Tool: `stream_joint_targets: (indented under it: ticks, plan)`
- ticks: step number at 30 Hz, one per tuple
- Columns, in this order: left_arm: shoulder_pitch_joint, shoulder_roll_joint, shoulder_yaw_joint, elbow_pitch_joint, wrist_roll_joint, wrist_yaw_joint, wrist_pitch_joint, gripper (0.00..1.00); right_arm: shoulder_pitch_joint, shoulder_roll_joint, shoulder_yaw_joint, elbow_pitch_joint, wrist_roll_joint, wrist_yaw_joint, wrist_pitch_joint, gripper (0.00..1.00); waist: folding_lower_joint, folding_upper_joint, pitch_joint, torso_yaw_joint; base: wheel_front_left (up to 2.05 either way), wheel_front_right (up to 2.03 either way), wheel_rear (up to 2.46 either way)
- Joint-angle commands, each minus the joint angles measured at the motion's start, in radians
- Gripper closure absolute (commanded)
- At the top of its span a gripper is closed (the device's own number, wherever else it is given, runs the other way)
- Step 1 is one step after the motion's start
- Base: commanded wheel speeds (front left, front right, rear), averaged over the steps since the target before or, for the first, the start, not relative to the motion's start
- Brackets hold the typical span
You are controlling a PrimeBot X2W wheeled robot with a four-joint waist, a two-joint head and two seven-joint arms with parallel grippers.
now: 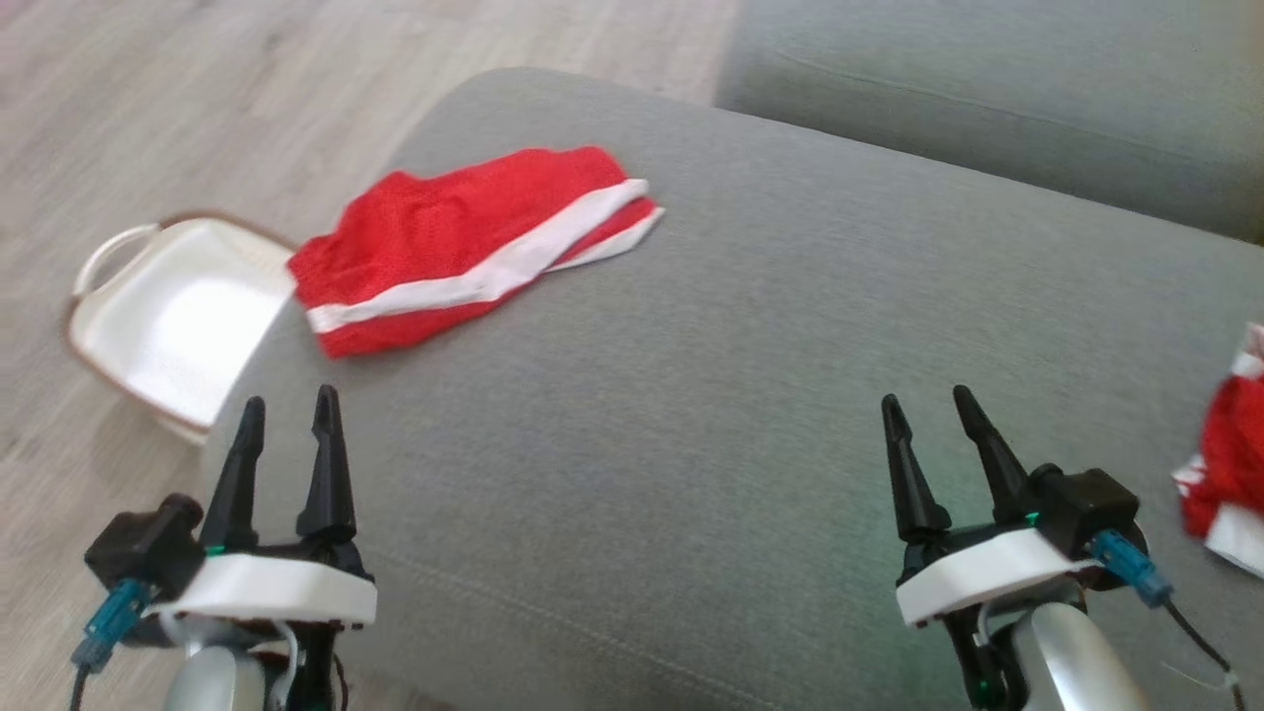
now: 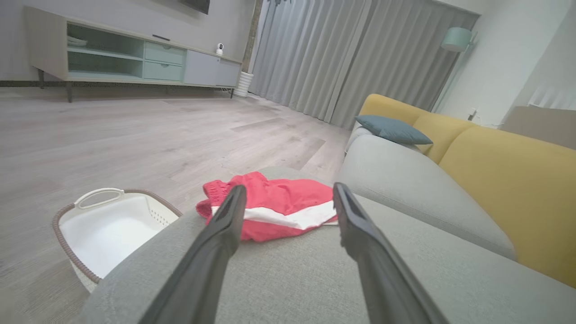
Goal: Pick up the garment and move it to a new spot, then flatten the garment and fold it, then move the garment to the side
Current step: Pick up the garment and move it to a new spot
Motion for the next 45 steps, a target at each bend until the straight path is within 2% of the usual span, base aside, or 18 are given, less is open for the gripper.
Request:
stream_joint_targets:
  ticks: [1,8,17,23,27,33,38,45]
  plan:
    - [-0.036,0.012,0.046,-0.031,0.008,-0.005,-0.005,0.0,-0.021,-0.003,0.028,-0.025,0.011,0.002,-0.011,0.0,0.0,0.0,0.003,0.044,0.0,0.0,0.0]
    - [-0.045,0.012,0.075,-0.027,0.007,-0.013,-0.005,0.0,-0.03,-0.003,0.033,-0.019,0.012,0.002,-0.011,0.0,0.0,0.0,0.016,0.066,0.0,0.0,0.0]
    - [-0.109,0.014,0.119,-0.005,0.022,-0.024,-0.005,0.0,-0.07,-0.003,0.002,-0.023,-0.022,0.002,-0.008,0.0,0.0,0.0,0.078,0.036,0.0,0.0,0.0]
    - [-0.218,0.058,0.147,0.086,0.023,-0.029,-0.005,0.0,-0.111,-0.003,-0.072,-0.076,-0.089,0.002,0.021,0.0,0.0,0.0,0.156,0.005,0.0,0.0,0.0]
    - [-0.334,0.121,0.103,0.209,0.017,-0.031,0.014,0.0,-0.141,-0.003,-0.143,-0.165,-0.149,0.002,0.065,0.0,0.0,0.0,0.222,-0.009,0.0,0.0,0.0]
    - [-0.534,0.211,-0.038,0.409,-0.057,-0.032,0.151,0.0,-0.169,-0.003,-0.236,-0.343,-0.233,0.002,0.157,0.0,0.0,0.0,0.314,-0.024,0.0,0.0,0.0]
    - [-0.677,0.285,-0.148,0.562,-0.124,-0.032,0.221,0.0,-0.18,-0.003,-0.239,-0.461,-0.258,0.002,0.223,0.0,0.0,0.0,0.374,-0.055,0.0,0.0,0.0]
    - [-0.828,0.358,-0.276,0.759,-0.173,-0.032,0.309,0.0,-0.167,-0.003,-0.21,-0.55,-0.267,0.002,0.27,0.0,0.0,0.0,0.434,-0.104,0.0,0.0,0.0]
